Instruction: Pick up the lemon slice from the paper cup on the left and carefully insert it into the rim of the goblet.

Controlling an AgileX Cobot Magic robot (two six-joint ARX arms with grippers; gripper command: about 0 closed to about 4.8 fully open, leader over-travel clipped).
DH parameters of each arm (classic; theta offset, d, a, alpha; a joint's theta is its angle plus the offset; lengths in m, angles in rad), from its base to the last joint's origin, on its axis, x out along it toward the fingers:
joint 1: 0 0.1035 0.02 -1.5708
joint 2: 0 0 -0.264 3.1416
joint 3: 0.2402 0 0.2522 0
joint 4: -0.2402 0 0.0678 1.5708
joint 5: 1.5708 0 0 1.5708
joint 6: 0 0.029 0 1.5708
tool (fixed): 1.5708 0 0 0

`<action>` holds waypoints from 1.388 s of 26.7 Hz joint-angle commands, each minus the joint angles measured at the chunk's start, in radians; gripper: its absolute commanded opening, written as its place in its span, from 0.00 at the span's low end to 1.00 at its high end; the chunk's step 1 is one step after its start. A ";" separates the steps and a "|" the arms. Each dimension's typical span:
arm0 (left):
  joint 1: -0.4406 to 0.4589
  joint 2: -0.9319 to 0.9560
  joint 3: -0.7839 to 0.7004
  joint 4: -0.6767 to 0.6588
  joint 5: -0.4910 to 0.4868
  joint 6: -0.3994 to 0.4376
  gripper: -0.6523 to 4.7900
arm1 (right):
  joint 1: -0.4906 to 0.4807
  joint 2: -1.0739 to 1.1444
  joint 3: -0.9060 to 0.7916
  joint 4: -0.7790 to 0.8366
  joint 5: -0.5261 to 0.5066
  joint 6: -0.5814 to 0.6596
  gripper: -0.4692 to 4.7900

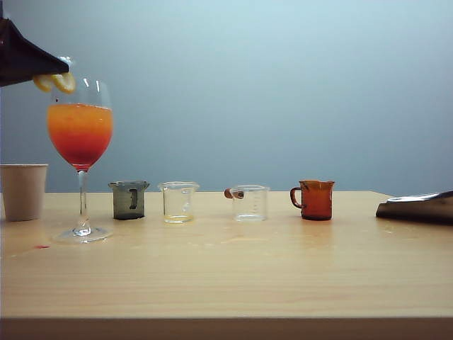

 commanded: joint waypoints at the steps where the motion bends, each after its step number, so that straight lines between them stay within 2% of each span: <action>1: 0.000 -0.004 0.004 -0.029 0.005 0.014 0.11 | 0.000 -0.003 0.003 0.013 -0.005 -0.004 0.09; 5: 0.000 -0.004 0.004 -0.028 0.002 0.052 0.11 | 0.000 -0.003 0.003 0.013 -0.005 -0.004 0.09; 13: -0.001 -0.004 0.005 0.040 -0.024 0.052 0.11 | 0.000 0.000 0.003 0.013 -0.006 -0.003 0.09; 27: -0.029 0.015 0.004 -0.013 -0.029 0.064 0.11 | 0.001 0.003 0.003 0.008 -0.006 -0.003 0.09; 37: -0.055 0.027 0.005 0.027 -0.043 0.089 0.11 | 0.001 0.003 0.003 -0.009 -0.006 -0.003 0.09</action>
